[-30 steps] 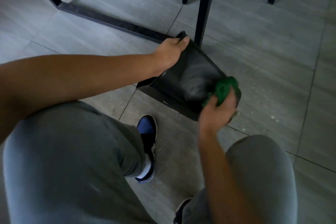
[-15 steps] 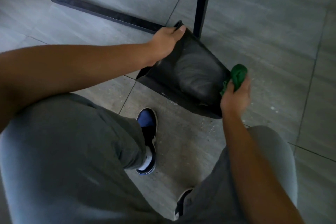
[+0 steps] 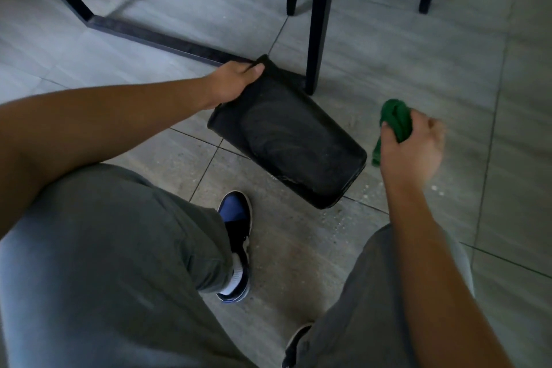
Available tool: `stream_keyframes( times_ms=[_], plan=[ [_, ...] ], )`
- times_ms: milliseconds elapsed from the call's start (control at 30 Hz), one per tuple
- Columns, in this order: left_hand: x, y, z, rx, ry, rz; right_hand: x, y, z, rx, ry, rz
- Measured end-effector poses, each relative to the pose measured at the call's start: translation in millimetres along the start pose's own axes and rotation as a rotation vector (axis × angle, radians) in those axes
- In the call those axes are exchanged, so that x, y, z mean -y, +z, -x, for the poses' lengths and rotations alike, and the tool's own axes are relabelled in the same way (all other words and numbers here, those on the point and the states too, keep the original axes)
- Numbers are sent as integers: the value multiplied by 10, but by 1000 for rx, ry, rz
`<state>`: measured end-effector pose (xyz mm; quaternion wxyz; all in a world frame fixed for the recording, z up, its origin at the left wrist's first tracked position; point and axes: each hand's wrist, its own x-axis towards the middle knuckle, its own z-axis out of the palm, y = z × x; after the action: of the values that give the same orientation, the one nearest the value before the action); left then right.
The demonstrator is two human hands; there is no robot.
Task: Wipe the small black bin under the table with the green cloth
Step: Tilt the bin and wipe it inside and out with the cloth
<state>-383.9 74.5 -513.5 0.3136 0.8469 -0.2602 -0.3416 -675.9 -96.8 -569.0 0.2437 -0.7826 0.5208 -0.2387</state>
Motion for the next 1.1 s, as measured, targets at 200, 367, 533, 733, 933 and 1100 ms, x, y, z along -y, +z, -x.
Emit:
stream_keyframes(
  times_ms=[200, 367, 533, 733, 933, 1100],
  plan=[
    [-72, 97, 3, -20, 32, 25, 123, 361, 475, 149, -52, -223],
    [-185, 157, -10, 22, 50, 47, -101, 431, 324, 194, 17, -197],
    [-286, 247, -3, 103, 28, 81, -172, 599, 356, 175, 72, -150],
    [-399, 358, -29, 91, -79, 225, 415, 793, 289, 3, 38, -162],
    [-355, 380, -65, 20, 9, 435, 1285, 1046, 543, -29, -361, -43],
    [-223, 251, -35, -30, 25, 362, -2, 909, 516, -40, 126, -79]
  ],
)
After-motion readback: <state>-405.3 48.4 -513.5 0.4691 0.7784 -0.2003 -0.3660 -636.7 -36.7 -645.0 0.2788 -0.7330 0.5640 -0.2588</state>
